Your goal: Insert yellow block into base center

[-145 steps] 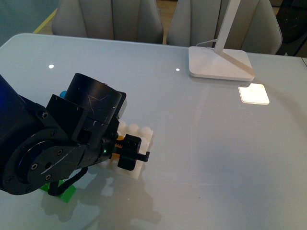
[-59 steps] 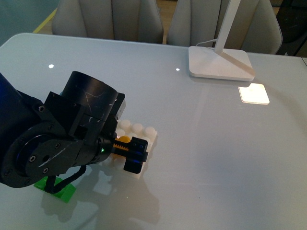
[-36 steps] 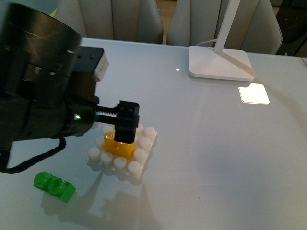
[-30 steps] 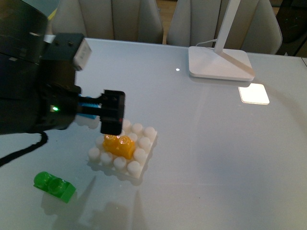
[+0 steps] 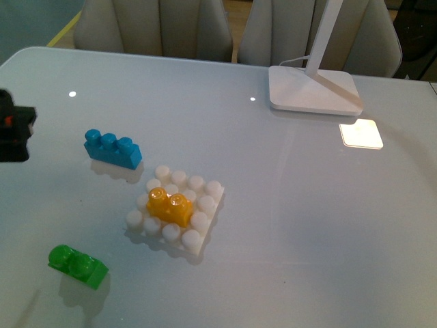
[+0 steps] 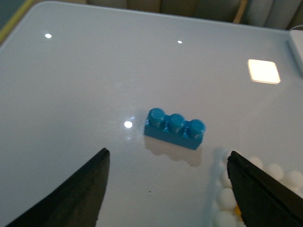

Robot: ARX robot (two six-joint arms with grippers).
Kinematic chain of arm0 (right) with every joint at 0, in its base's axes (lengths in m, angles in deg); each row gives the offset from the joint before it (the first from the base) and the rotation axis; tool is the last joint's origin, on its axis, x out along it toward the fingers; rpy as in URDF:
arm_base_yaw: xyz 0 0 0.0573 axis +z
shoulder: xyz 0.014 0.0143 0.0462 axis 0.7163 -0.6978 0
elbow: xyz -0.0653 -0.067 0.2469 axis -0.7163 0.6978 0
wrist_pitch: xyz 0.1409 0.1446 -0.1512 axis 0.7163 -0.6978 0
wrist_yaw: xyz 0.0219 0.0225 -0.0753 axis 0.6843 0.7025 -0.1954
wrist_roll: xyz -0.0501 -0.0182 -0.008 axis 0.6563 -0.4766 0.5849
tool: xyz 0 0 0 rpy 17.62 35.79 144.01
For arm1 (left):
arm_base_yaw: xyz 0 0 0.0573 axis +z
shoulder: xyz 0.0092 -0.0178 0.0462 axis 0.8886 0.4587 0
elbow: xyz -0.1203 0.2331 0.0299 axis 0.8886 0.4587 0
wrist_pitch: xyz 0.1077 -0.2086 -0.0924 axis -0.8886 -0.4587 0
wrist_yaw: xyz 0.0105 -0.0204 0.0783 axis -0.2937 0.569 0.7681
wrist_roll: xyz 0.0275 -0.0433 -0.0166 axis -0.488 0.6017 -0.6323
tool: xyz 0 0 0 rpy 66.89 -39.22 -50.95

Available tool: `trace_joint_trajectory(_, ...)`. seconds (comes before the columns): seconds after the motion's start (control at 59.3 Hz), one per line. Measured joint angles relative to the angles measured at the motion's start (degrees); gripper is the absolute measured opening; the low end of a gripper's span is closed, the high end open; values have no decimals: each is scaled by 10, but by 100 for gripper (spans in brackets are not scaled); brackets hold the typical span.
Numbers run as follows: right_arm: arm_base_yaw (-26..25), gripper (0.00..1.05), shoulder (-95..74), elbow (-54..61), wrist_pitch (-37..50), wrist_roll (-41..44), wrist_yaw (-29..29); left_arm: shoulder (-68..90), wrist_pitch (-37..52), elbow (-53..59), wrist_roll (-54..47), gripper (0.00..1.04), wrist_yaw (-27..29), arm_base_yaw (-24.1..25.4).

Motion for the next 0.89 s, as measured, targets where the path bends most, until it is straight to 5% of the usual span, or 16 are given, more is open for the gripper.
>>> trace_joint_trajectory(0.084, 0, 96, 0, 0, 0, 0, 0, -57, 83, 31, -5, 39, -4, 4)
trace_joint_trajectory(0.287, 0, 96, 0, 0, 0, 0, 0, -164, 32, 84, -9, 3, -32, 37)
trace_joint_trajectory(0.893, 0, 96, 0, 0, 0, 0, 0, -542, -288, 133, -11, 3, -32, 38)
